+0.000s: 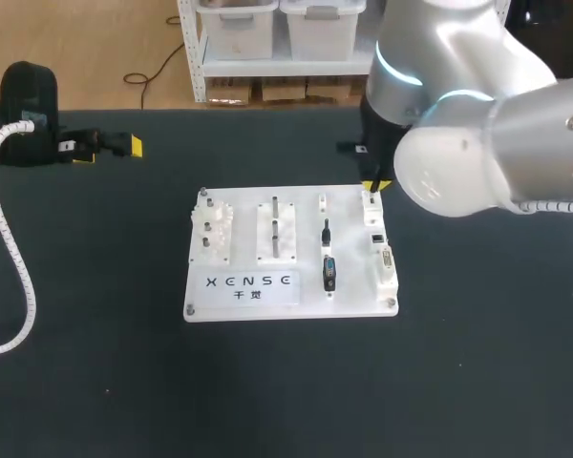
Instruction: Insert the USB connector, Ethernet cable, and multi-pin plug into their matching sockets one by one.
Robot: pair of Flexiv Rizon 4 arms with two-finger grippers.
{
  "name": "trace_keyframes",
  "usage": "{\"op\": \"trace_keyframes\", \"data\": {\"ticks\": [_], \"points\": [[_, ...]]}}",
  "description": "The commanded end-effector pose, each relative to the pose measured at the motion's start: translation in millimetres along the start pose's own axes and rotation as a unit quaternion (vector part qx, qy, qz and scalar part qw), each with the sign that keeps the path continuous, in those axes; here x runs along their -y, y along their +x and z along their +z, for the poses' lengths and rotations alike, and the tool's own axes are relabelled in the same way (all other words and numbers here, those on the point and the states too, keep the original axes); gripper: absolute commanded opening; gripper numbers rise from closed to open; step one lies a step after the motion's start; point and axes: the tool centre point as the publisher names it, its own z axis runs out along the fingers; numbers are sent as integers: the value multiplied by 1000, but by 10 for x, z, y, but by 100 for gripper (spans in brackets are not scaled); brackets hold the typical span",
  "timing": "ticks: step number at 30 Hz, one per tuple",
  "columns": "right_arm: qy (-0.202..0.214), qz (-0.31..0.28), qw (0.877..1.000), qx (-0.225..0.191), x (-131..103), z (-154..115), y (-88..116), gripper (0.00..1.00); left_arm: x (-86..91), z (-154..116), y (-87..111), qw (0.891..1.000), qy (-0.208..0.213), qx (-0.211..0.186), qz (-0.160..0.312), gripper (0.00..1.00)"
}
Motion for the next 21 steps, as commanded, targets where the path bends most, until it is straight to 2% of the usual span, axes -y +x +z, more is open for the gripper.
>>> {"op": "trace_keyframes", "data": {"ticks": [1, 21], "points": [[3, -1, 1000, 7, 33, -3, 60, 4, 0, 0, 0, 1000, 0, 0, 0, 100], [25, -2, 1000, -10, -12, 101, 5, 5, 0, 0, 0, 1000, 0, 0, 0, 100]]}}
